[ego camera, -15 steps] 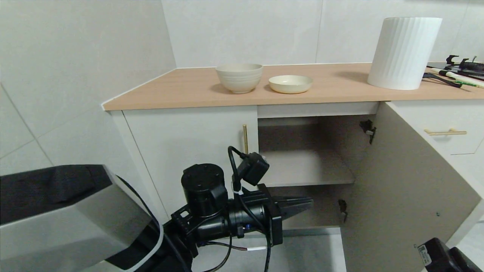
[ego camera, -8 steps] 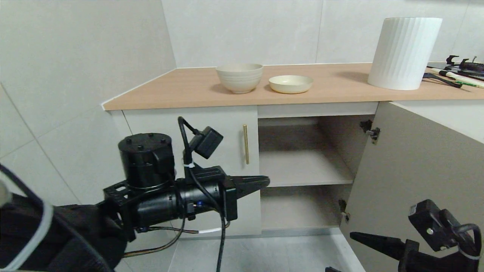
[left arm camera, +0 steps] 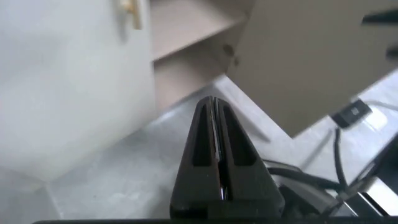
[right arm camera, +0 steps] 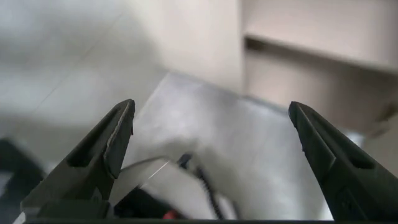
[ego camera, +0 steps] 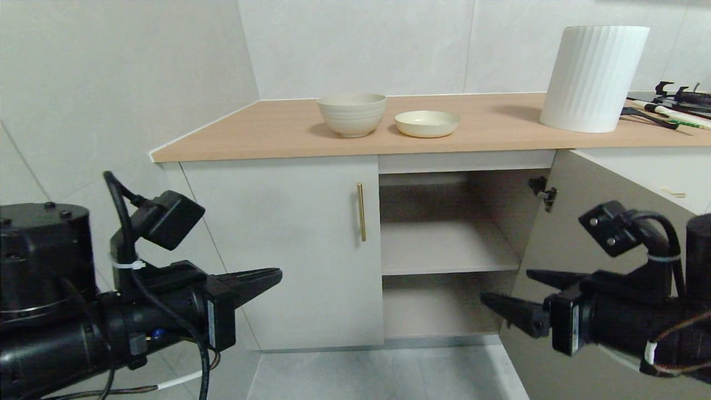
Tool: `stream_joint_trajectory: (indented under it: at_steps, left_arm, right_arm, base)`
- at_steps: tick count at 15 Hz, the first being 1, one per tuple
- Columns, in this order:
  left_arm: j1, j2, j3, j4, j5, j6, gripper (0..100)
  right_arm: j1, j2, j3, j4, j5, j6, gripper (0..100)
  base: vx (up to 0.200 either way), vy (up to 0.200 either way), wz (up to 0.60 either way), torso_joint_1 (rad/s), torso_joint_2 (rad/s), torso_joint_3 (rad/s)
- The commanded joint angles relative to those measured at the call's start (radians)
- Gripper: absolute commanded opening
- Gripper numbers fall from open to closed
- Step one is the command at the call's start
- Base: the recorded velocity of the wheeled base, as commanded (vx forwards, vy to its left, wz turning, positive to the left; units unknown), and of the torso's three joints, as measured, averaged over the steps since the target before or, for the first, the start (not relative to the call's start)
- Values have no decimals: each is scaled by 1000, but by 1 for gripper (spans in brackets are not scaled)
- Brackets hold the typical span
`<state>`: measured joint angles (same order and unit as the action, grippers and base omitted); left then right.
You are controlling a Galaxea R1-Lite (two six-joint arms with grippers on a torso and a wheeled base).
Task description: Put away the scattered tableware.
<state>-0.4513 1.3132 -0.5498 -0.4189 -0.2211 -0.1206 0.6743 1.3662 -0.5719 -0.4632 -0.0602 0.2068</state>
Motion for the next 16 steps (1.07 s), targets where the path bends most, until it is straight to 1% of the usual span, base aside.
stream_joint_trajectory:
  at_steps: [1, 3, 5, 7, 12, 16]
  left_arm:
    - [23, -88, 22, 0, 0, -25, 100]
    - [66, -91, 14, -6, -1, -54, 100]
    - [92, -89, 5, -20, -1, -56, 100]
    - [114, -89, -6, -43, -1, -56, 100]
    - [115, -65, -16, -47, -6, -56, 100]
    - [117, -65, -19, -44, -6, -57, 100]
  right_arm:
    - [-39, 40, -157, 90, 0, -18, 100]
    - [-44, 74, -230, 152, 0, -18, 100]
    - [-44, 82, -261, 195, -9, -15, 100]
    - [-45, 77, -250, 201, -32, -12, 100]
    - [-42, 34, -264, 282, -61, -14, 100]
    - [-42, 36, -260, 285, -58, -14, 100]
  base:
    - [0, 0, 0, 0, 0, 0]
    - [0, 0, 0, 0, 0, 0]
    - [0, 0, 0, 0, 0, 0]
    - [0, 0, 0, 0, 0, 0]
    - [0, 0, 0, 0, 0, 0]
    - [0, 0, 0, 0, 0, 0]
